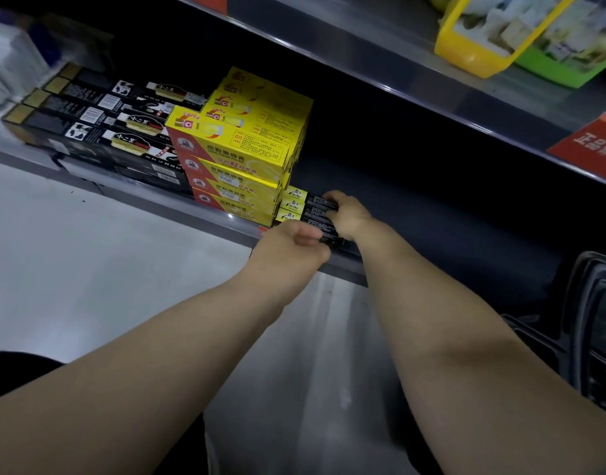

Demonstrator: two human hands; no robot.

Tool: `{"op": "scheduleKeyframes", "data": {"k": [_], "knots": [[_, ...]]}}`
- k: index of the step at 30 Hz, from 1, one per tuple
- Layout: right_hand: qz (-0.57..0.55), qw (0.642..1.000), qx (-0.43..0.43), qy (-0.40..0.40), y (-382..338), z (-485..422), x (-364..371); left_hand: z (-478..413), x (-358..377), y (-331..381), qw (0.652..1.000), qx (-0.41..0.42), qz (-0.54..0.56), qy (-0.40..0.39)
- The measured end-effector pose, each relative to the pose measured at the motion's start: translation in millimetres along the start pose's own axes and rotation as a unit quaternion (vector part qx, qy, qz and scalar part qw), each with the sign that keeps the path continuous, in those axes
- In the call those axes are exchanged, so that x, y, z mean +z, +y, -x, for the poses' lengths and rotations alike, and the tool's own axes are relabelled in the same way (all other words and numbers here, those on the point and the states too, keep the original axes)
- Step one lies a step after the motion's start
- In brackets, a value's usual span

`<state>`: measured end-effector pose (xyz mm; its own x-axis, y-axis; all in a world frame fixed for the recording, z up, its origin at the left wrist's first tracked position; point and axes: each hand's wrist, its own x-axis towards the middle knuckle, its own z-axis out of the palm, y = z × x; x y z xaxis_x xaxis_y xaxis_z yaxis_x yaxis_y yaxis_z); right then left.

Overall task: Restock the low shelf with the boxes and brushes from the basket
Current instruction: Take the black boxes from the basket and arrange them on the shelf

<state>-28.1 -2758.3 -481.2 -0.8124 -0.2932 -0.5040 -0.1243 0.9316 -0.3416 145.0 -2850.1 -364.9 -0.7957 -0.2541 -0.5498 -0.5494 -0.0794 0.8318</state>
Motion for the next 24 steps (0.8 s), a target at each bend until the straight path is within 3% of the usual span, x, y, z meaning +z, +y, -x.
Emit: {"op": "scheduleKeyframes", "data": {"k": [3, 6, 9, 12, 17, 24], "knots": [[0.098, 0.993, 0.019, -0.056, -12.6, 15.0, -19.7, 4.7, 10.4, 8.4, 1.0, 0.012, 0.005, -0.002], [0.145, 0.986, -0.034, -0.071, -24.0, 51.1, -65.8, 14.3, 28.6, 19.3, 0.999, 0.044, 0.0, -0.016], [0.058, 0.994, -0.072, -0.05, -15.8, 109.8, -116.3, 28.5, 58.1, 30.9, 0.991, 0.11, -0.056, -0.047], [-0.049, 0.993, -0.103, 0.019, 23.1, 177.9, -150.8, 46.4, 94.8, 40.2, 0.968, 0.193, -0.121, -0.103], [-0.198, 0.971, -0.098, 0.094, 125.2, 283.3, -163.2, 77.7, 145.4, 47.2, 0.866, 0.381, -0.273, -0.176], [-0.23, 0.967, 0.086, 0.072, 276.3, 351.1, -125.1, 105.9, 203.5, 17.8, 0.693, 0.503, -0.432, -0.283]]}}
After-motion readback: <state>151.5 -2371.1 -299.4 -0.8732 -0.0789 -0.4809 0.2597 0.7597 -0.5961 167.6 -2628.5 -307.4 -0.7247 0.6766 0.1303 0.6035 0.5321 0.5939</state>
